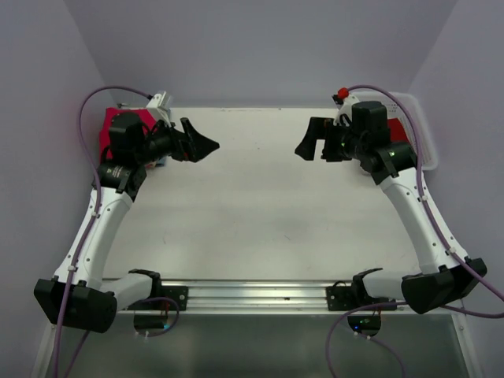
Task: Fold and stack the t-shirts
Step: Grab the tshirt from the pile
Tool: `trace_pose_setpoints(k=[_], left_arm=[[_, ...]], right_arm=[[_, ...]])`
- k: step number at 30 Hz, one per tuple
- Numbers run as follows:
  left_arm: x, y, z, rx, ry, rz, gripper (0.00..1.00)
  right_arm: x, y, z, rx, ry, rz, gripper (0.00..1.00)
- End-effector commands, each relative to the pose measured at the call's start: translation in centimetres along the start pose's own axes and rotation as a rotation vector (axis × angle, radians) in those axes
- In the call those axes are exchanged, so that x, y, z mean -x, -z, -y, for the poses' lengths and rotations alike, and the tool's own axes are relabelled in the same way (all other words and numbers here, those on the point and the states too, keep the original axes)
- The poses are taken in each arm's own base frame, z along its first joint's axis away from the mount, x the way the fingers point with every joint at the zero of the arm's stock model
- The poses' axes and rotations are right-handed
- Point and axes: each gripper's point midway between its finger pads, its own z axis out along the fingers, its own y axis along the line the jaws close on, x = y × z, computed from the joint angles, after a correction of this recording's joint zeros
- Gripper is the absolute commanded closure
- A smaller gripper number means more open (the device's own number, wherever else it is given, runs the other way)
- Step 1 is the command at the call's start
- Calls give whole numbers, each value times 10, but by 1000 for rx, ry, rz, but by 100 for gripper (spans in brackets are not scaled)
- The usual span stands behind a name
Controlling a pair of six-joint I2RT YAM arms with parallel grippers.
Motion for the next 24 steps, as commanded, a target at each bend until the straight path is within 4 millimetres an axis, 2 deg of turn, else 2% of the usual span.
trace_pose_setpoints(k=[1,6,10,12,13,14,15,16,17,18,19,20,21,22,23,24], left_arm=[[4,0,5,-34,-22,19,0],[8,3,9,-41,-39,39,0],[9,10,9,-26,-66,81,0],[12,9,6,-11,-79,108,0],[9,7,1,-2,-66,106,0],[8,5,0,-6,-59,100,0],[7,4,-2,-8,-49,93,0],[5,-1,-5,-7,-34,78,0],[3,-2,-6,-10,-25,65,0],[1,-3,-7,-8,-21,58,0],[-1,-3,-9,-5,-18,54,0],[-1,-3,-10,3,-19,56,0],[-2,-3,-12,10,-23,54,0],[-4,-1,-13,23,-21,49,0],[-5,0,-13,27,-24,47,0],[-5,3,-13,31,-37,47,0]], right_arm=[[12,7,-7,25,16,52,1],[11,6,-6,28,13,70,1],[15,1,9,-41,-17,125,1],[21,-8,24,-113,-16,160,1],[21,-18,39,-184,-15,150,1],[36,-17,62,-329,-7,190,1],[35,-16,86,-463,0,169,1],[47,-29,105,-575,4,154,1],[56,-22,133,-704,-12,156,1],[54,-23,147,-749,-31,111,1],[63,-36,163,-781,-61,96,1],[69,-31,186,-828,-121,108,1],[67,-33,201,-853,-148,81,1],[84,-25,214,-881,-183,120,1],[78,-37,230,-906,-201,77,1],[77,-36,238,-934,-208,62,1]])
